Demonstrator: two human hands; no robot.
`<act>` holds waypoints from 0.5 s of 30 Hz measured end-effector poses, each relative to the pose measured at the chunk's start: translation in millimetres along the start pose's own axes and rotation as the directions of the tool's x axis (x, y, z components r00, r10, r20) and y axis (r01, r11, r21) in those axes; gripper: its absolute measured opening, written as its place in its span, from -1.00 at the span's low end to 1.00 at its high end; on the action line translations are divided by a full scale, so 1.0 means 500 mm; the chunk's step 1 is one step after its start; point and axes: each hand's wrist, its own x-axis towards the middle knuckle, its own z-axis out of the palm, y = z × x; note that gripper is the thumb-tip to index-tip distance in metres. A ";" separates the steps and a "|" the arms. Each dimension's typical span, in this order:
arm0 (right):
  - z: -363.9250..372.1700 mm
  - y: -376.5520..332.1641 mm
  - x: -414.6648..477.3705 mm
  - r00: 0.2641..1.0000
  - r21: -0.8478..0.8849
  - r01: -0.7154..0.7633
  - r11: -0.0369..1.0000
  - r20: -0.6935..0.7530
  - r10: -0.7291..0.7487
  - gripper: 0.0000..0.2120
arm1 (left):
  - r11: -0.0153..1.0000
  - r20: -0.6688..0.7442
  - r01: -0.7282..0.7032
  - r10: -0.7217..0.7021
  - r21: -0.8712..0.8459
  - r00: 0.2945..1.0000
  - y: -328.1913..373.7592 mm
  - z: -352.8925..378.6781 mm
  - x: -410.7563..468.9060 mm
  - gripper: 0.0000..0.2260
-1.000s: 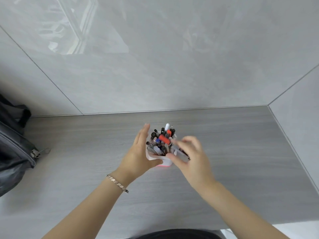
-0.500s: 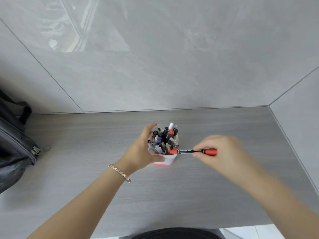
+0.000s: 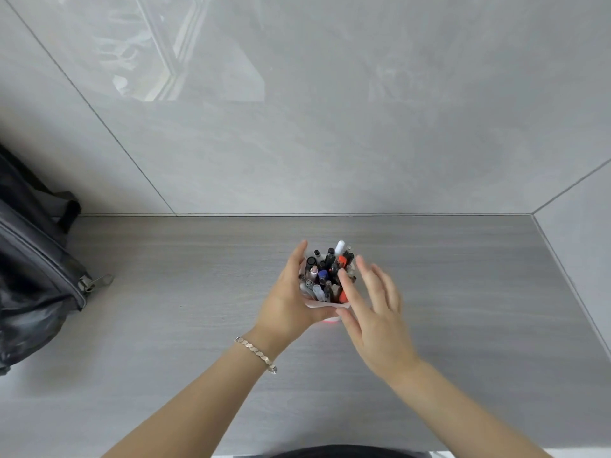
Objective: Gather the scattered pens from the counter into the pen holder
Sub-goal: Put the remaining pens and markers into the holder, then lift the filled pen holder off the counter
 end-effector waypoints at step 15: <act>-0.084 0.103 0.049 0.898 0.309 -0.329 0.893 0.395 0.194 -0.68 | 0.972 -0.370 0.229 -0.231 -0.051 0.900 0.013 0.106 -0.038 -0.21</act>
